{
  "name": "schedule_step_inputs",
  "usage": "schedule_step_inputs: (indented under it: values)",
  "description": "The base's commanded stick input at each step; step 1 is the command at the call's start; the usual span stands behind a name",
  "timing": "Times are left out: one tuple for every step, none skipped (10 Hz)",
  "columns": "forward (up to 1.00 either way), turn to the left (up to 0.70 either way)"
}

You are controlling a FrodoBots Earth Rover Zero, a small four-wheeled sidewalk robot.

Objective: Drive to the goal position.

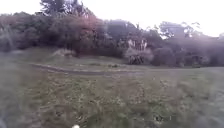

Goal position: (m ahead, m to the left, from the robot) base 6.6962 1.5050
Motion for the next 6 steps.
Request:
schedule_step_inputs:
  values:
    - [0.45, 0.00]
    - [0.45, 0.00]
    - [0.45, 0.00]
    - [0.45, 0.00]
    - [0.45, 0.00]
    - [0.45, 0.00]
